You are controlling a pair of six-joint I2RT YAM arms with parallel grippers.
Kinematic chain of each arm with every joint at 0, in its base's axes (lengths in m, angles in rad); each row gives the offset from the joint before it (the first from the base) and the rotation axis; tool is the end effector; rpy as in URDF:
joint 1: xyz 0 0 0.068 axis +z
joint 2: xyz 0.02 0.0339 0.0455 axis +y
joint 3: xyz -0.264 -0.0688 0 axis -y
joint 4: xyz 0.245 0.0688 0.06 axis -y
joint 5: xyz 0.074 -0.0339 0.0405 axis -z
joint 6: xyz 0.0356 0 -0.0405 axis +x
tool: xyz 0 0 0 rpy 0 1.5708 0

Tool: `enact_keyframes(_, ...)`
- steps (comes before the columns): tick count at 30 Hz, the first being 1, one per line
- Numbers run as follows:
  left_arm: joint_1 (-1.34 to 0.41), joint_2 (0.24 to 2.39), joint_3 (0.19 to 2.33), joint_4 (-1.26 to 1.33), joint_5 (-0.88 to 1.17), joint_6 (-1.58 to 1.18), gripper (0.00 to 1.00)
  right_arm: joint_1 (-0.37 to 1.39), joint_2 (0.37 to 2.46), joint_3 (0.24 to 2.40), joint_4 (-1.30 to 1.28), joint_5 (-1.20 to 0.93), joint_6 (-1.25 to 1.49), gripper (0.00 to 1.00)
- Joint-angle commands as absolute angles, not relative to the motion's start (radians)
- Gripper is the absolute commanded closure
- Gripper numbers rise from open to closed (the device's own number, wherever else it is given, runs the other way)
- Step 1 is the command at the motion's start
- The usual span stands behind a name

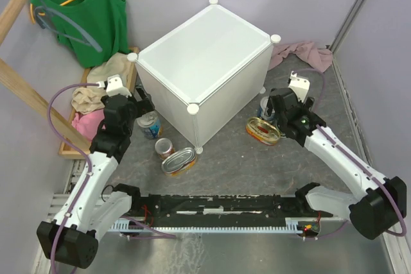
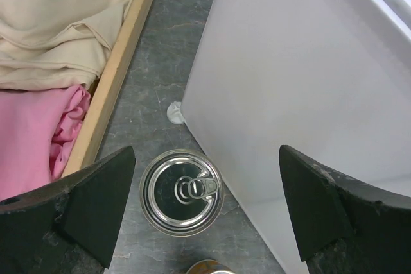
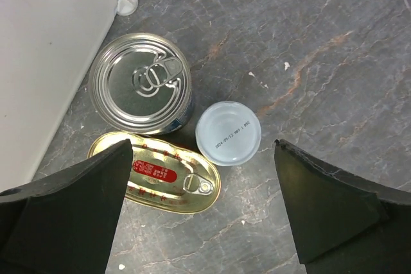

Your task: Place and organize the canned foods onto the counter

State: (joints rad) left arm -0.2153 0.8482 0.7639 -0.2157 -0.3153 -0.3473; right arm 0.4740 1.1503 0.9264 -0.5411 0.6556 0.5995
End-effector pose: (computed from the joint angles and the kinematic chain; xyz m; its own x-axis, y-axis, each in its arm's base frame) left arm 0.1954 -0.0314 0.3188 -0.2421 -0.2783 -0.9295 -0.1794 0.9543 -0.2390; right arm 0.2218 0.0894 0.2878 -0.4921 0.2502 -0.8338 0.3720 0.9264 0.0585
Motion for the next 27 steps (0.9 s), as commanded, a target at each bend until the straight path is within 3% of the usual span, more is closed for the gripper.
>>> enact_keyframes(1, -0.210, 0.843, 0.799, -0.202, -0.318, -0.413, 0.00, 0.516, 1.074, 0.919, -0.557, 0.785, 0.582, 0.00)
enact_keyframes(21, -0.209, 0.785, 0.762, -0.236, -0.295, -0.447, 0.00, 0.522, 1.128, 0.914, -0.416, 0.495, 0.411, 0.00)
enact_keyframes(27, -0.209, 0.773, 0.749, -0.235, -0.290, -0.449, 0.00, 0.522, 1.163, 0.924, -0.417, 0.495, 0.404, 0.01)
